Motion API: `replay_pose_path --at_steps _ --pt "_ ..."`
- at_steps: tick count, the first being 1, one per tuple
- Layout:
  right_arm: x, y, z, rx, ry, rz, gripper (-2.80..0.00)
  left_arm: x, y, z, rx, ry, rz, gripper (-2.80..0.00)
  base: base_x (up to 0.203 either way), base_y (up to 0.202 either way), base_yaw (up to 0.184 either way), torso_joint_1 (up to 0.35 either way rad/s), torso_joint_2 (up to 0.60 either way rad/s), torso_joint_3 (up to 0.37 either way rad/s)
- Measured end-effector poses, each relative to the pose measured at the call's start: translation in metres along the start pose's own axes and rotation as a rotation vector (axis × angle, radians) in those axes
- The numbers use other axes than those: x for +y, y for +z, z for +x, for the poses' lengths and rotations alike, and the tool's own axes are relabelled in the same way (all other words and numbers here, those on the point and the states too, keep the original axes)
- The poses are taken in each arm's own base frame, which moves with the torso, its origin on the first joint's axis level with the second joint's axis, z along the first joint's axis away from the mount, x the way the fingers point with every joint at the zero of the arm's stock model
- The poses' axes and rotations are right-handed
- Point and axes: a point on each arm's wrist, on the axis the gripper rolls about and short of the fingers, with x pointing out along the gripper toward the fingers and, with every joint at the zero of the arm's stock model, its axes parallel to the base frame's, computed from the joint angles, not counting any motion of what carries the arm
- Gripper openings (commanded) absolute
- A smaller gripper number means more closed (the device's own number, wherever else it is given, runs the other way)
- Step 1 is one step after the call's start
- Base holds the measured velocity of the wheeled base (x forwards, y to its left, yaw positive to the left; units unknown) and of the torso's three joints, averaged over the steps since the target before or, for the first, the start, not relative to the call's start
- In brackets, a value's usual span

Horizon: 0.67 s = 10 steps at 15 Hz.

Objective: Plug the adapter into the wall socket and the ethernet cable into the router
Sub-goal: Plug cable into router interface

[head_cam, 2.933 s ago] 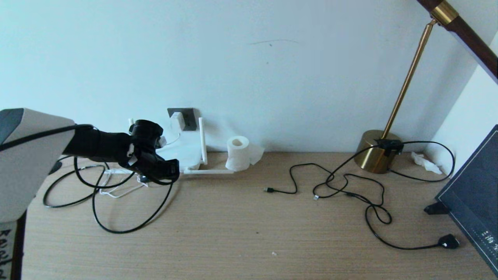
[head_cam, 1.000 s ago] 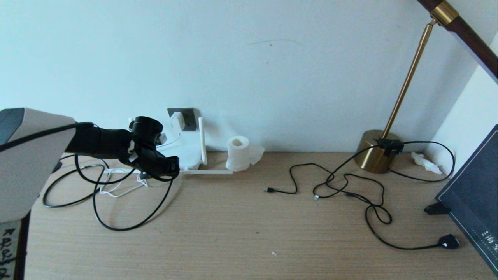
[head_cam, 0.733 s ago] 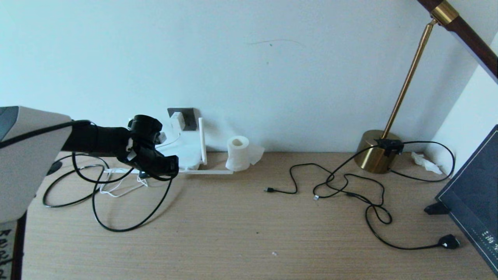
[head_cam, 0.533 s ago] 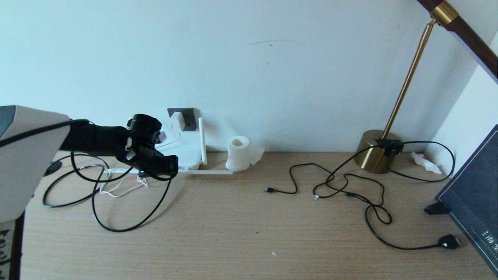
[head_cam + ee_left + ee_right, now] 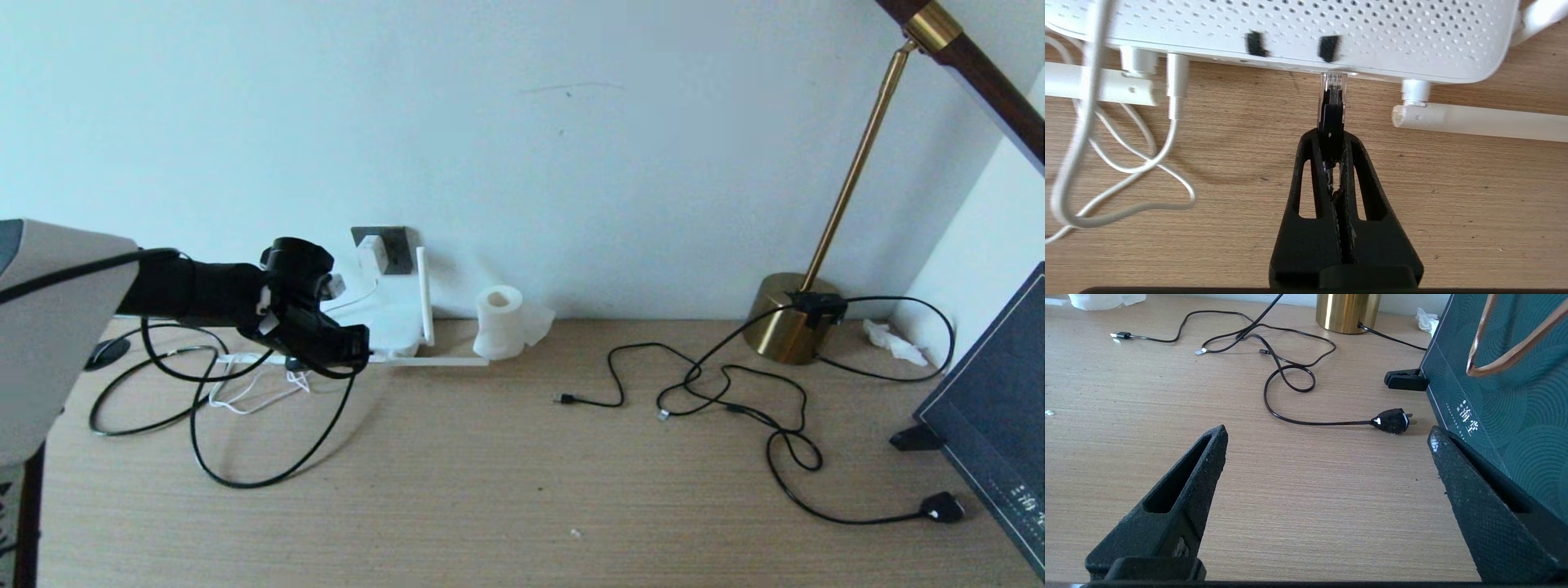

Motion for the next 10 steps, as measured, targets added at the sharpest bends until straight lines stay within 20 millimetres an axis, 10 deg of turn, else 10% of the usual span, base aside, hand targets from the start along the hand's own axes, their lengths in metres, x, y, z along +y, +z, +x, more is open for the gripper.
replay_pose_path --at_steps 10 --pt "0.0 0.0 0.0 0.0 0.0 0.0 0.0 0.0065 -0.0043 0.0037 0.034 0.01 0.003 -2.8 0.0 0.0 0.0 0.0 0.0 0.0"
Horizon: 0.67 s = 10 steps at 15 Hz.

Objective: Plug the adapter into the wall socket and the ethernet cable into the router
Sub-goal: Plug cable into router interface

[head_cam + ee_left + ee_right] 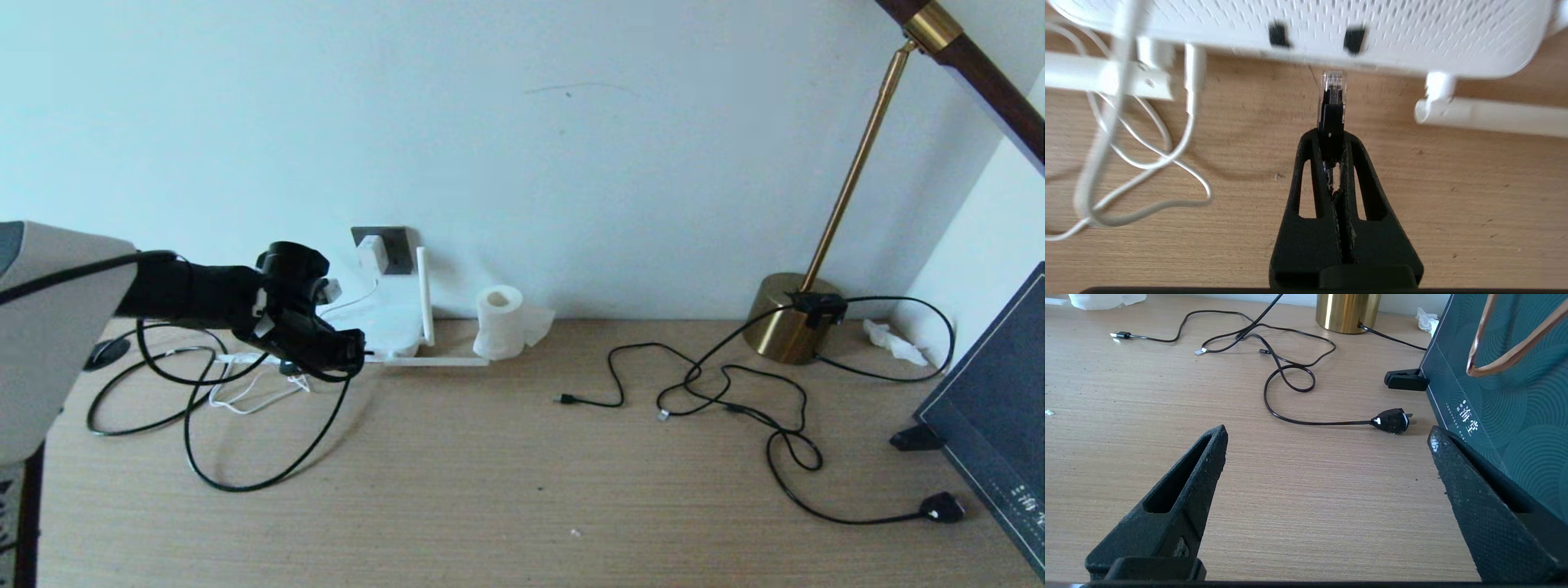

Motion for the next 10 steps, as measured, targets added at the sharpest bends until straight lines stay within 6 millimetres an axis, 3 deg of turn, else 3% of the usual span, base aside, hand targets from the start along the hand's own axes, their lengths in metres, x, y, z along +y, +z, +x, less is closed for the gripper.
replay_pose_path --at_steps 10 --pt "0.0 -0.0001 0.0 0.001 0.0 0.0 0.0 -0.0009 0.0028 0.0076 0.011 -0.002 0.01 -2.8 0.0 0.0 0.0 0.0 0.0 0.0"
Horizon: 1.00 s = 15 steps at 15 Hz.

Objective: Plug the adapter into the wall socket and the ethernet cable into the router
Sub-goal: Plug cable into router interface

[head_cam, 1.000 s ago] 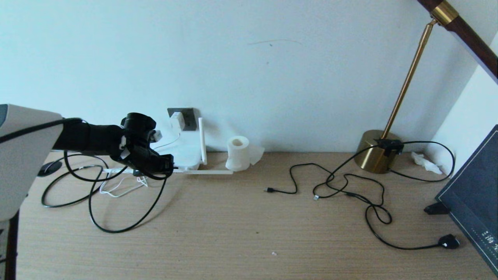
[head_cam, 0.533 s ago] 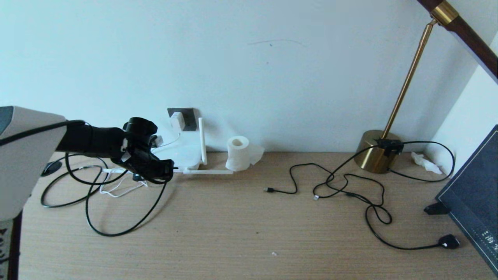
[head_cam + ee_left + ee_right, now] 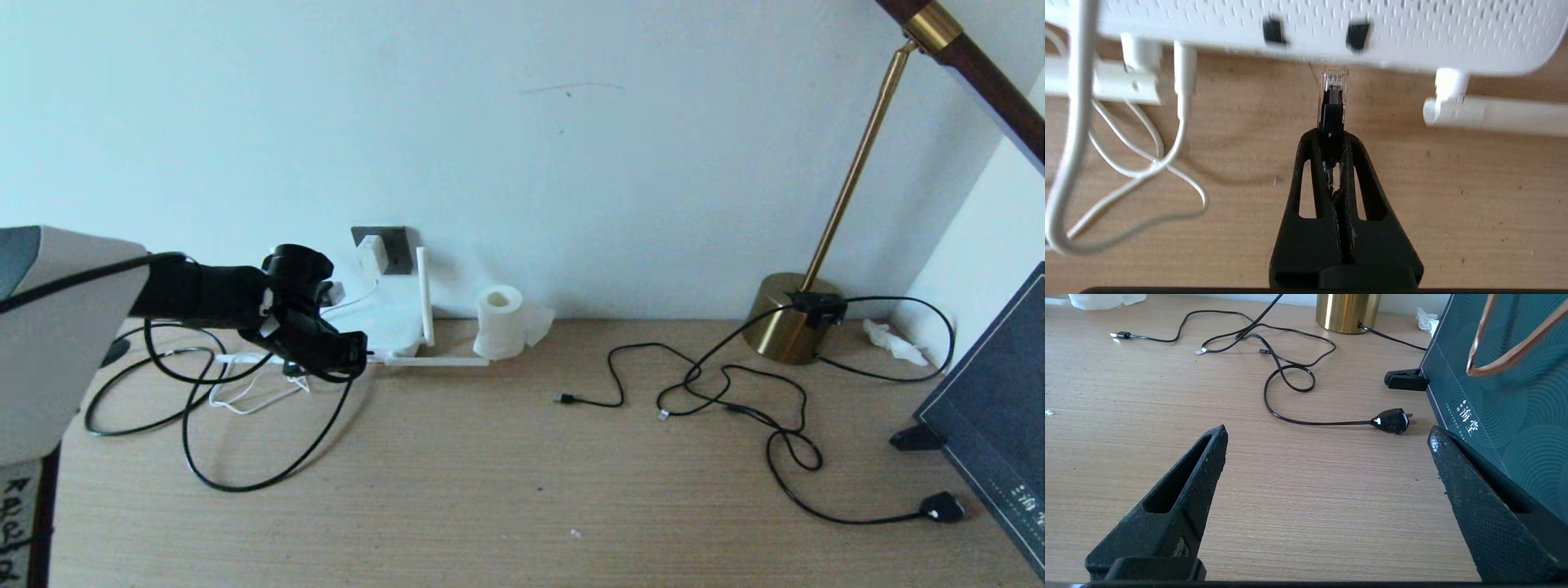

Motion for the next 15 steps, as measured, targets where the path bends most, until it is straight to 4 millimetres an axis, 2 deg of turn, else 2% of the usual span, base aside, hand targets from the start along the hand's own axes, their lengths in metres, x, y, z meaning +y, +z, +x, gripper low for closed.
replay_pose_path --at_steps 6,15 --pt "0.0 0.0001 0.0 0.0 0.0 0.001 0.0 -0.0051 0.0042 0.0084 -0.002 -0.005 0.008 -2.8 0.0 0.0 0.0 0.0 0.0 0.0" --pt "0.0 0.0 0.0 0.0 0.0 0.0 0.0 -0.0062 0.0085 0.0093 -0.003 -0.006 0.007 -2.8 0.0 0.0 0.0 0.0 0.0 0.0"
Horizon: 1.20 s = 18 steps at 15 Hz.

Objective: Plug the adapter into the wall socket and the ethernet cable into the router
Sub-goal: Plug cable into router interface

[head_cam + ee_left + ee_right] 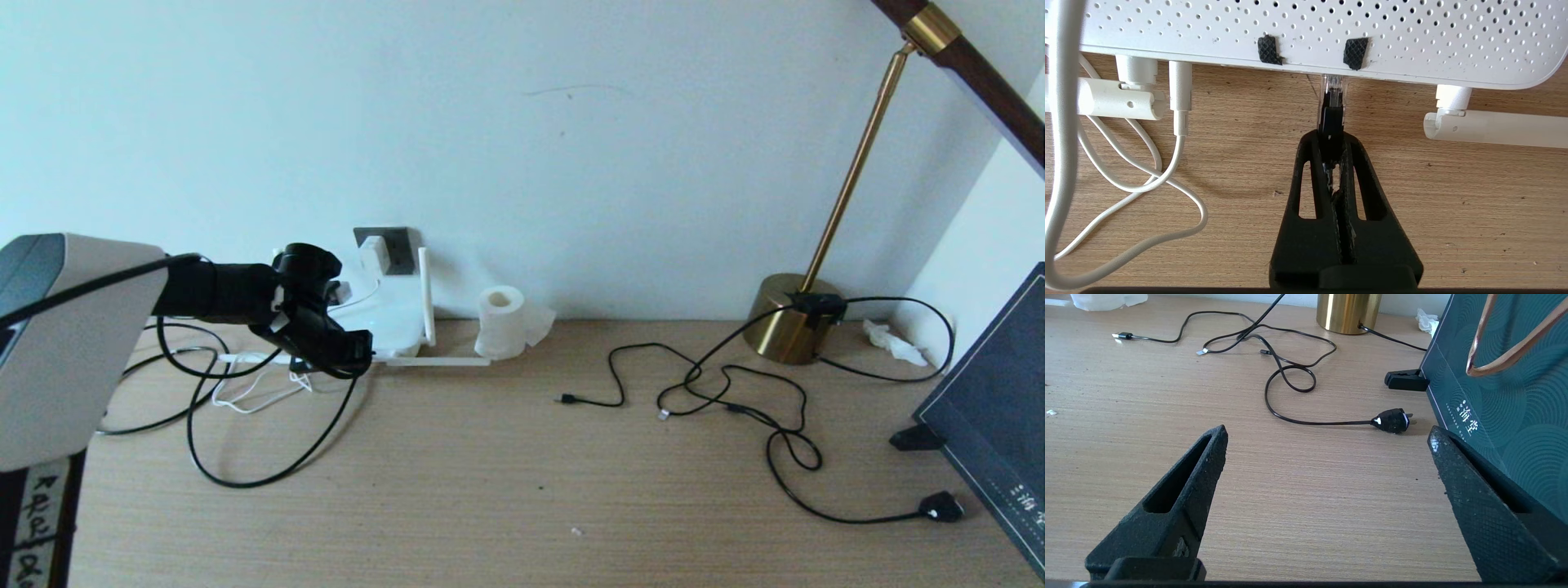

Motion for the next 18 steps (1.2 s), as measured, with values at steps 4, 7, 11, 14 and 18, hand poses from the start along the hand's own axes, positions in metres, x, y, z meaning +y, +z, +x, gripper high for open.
replay_pose_path --at_steps 4,7,11,14,18 --pt "0.0 0.0 0.0 0.0 0.0 0.0 0.0 -0.001 0.0 -0.001 -0.002 -0.001 -0.002 -2.8 0.0 0.0 0.0 0.0 0.0 0.0" --pt "0.0 0.0 0.0 0.0 0.0 0.0 0.0 -0.001 0.001 -0.005 -0.009 -0.003 -0.002 -2.8 0.0 0.0 0.0 0.0 0.0 0.0" --pt "0.0 0.0 0.0 0.0 0.0 0.0 0.0 -0.003 0.004 -0.015 -0.026 -0.006 0.002 -2.8 0.0 0.0 0.0 0.0 0.0 0.0" --pt "0.0 0.0 0.0 0.0 0.0 0.0 0.0 -0.005 0.005 -0.019 -0.024 -0.008 0.004 -2.8 0.0 0.0 0.0 0.0 0.0 0.0" --pt "0.0 0.0 0.0 0.0 0.0 0.0 0.0 -0.006 0.003 -0.019 -0.018 -0.006 0.005 -2.8 0.0 0.0 0.0 0.0 0.0 0.0"
